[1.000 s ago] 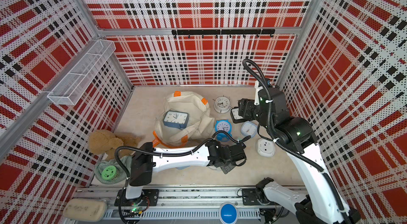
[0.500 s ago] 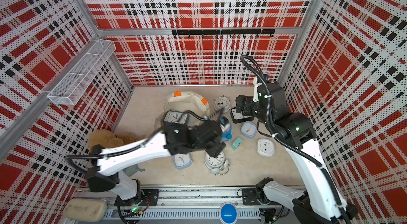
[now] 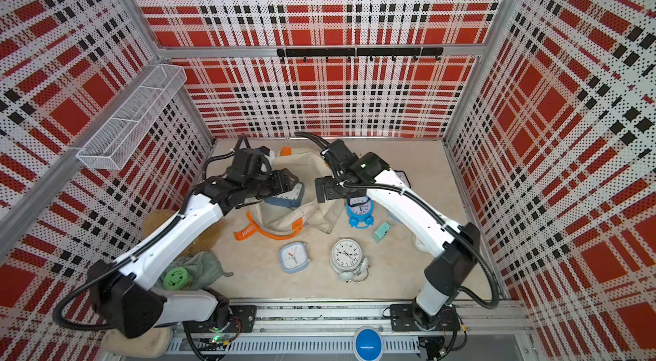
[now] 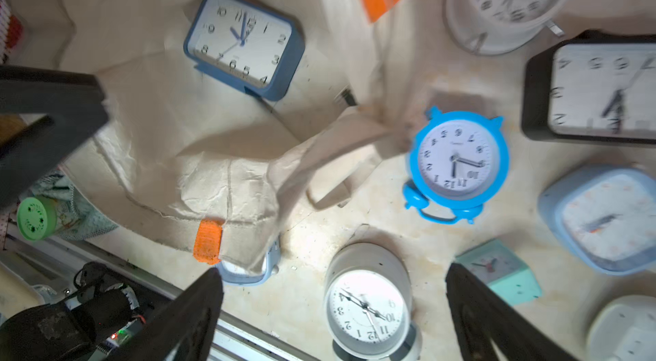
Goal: Take the alarm clock out of the canvas bag
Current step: Place the alarm at the center of the board, then adjust the canvas bag at the center of the board.
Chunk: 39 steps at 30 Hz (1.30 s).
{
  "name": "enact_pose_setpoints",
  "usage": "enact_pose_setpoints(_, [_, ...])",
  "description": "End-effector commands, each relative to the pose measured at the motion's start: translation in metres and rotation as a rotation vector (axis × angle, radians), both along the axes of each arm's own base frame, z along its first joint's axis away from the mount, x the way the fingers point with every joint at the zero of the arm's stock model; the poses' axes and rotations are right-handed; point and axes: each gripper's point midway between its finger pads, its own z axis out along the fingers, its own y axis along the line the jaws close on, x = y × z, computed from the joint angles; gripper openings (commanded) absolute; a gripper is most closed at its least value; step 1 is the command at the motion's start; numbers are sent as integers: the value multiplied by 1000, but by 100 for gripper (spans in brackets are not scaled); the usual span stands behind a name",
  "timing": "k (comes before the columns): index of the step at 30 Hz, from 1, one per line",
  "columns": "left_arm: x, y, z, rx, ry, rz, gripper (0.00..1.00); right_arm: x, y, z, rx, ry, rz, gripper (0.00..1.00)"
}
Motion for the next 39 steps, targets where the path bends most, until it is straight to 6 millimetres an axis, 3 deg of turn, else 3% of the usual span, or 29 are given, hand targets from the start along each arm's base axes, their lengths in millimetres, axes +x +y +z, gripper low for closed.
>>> enact_pose_setpoints(1, [2,-18,2,-75,20,-18,74,11,16,-11,70,27,-72,94])
enact_pose_setpoints(3, [3,-23,-16,-45,50,-16,75,12,18,-29,56,50,-84,85])
enact_pose_setpoints(8, [4,-28,-62,20,142,9,78,-20,7,-79,26,184,-106,29])
enact_pose_setpoints(13, [2,-28,-89,78,180,41,79,-55,-15,-121,-10,273,-101,2])
enact_pose_setpoints(19, [-8,-26,-115,164,210,91,83,-63,-19,-141,-62,248,-50,0])
enact_pose_setpoints(23, [-7,-41,-121,109,190,94,85,-61,-5,-141,-43,183,37,0])
enact_pose_setpoints(31, [10,-82,-138,27,203,57,87,-49,21,-109,41,52,151,0])
enact_pose_setpoints(39, [26,-95,-169,-40,266,134,88,-46,31,-72,136,-87,247,0])
